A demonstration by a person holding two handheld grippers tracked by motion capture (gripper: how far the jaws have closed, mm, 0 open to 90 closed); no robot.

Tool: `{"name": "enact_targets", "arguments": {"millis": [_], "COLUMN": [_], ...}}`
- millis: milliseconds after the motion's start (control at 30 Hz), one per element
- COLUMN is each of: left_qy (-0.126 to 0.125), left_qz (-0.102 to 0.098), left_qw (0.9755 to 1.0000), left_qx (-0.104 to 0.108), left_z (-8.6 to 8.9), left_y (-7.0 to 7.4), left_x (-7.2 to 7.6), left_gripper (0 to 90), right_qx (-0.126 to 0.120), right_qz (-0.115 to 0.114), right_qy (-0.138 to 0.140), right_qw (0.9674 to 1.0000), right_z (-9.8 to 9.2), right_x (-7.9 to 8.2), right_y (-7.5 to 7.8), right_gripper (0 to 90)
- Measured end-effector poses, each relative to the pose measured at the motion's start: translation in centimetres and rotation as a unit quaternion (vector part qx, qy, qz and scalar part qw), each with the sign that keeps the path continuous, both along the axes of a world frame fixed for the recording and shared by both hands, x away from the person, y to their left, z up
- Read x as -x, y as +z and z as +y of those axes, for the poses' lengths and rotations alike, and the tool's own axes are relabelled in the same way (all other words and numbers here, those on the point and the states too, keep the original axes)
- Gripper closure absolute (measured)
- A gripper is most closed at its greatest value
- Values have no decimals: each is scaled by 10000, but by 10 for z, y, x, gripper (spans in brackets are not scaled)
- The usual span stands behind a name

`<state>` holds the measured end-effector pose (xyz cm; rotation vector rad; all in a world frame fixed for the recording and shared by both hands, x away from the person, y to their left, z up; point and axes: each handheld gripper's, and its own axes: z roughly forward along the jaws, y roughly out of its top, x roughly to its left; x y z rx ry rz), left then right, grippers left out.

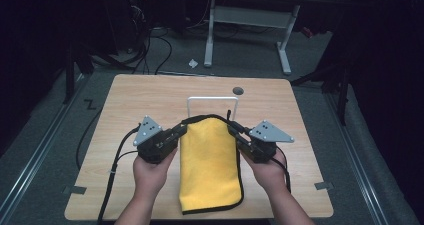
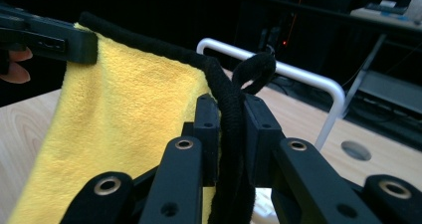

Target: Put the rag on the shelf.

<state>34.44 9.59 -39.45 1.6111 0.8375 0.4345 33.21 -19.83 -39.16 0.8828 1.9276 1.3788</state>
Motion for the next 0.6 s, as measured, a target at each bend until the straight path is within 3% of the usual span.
{"name": "enact_targets", "arguments": {"millis": [600], "left_qy": [-2], "left_qz": [-444], "left_qw": [9989], "left_qx": [138], "left_z": [-4], "left_y": [41], "left_x": [-10], "left_gripper": [849], "right_qx": [-196], "right_qz": [-345], "right_qy": [-91], "right_qw": [9992], "right_z": [-7], "right_x": [-4], "right_y": [42], "right_gripper": [793]}}
